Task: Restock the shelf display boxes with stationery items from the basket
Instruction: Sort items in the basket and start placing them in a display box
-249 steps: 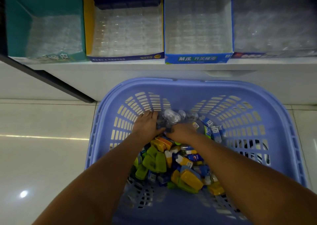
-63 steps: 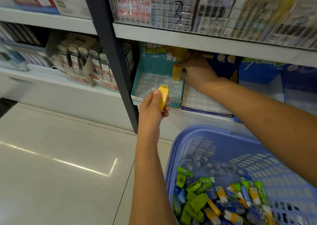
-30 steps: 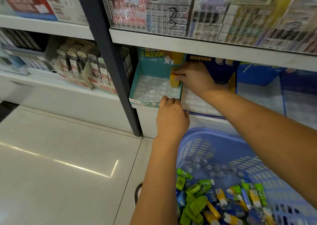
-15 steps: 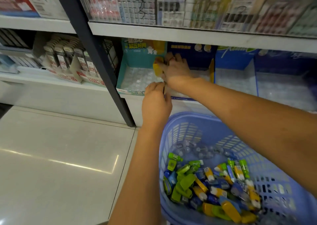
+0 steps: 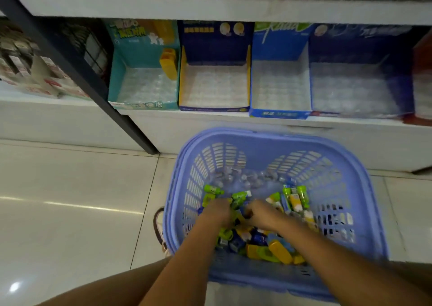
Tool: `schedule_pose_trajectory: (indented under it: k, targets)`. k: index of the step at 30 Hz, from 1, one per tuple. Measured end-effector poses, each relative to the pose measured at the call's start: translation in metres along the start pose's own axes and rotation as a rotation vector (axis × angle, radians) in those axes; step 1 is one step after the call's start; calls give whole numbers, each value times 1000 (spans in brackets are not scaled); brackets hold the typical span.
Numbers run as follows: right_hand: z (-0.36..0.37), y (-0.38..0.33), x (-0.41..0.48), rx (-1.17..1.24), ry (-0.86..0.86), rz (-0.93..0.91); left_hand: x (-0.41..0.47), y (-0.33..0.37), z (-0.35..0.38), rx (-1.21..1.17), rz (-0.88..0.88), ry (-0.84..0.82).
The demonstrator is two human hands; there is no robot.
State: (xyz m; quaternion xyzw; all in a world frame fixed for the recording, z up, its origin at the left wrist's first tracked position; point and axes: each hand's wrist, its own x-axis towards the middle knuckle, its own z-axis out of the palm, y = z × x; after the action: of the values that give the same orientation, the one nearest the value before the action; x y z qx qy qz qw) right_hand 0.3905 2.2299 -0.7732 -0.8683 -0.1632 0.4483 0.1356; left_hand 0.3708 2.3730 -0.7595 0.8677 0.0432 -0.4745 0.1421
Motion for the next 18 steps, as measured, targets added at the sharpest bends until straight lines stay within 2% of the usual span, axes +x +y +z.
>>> schedule_pose_trajectory:
  k: [4,7,9,11,12,14,16,18]
  targets:
    - [8,0,6,8,-40,39,7,0,9,3,-32,-10]
    - [-3,3,3,97,-45,65,4,-3,-2,-129,-48,-95]
    - [-17,6,-2,286,-49,82,0,-7,-15,-422,-116,-125]
    - [-34,8,-14,629,-93,58,-9,-9,-31,-840,-112,-116]
    - [-43,8,-22,771,-106,13,-14,-9,-40,-1033,-62,-120]
    - [-67,4,-39,884,-33,-137,-28,-10,-64,-1321,84,-145]
    - [-92,-10,-57,934,75,-268,-46,-10,-89,-1455,219,-155]
    - [-116,-35,-74,976,160,-365,-63,-13,-110,-1487,367,-147]
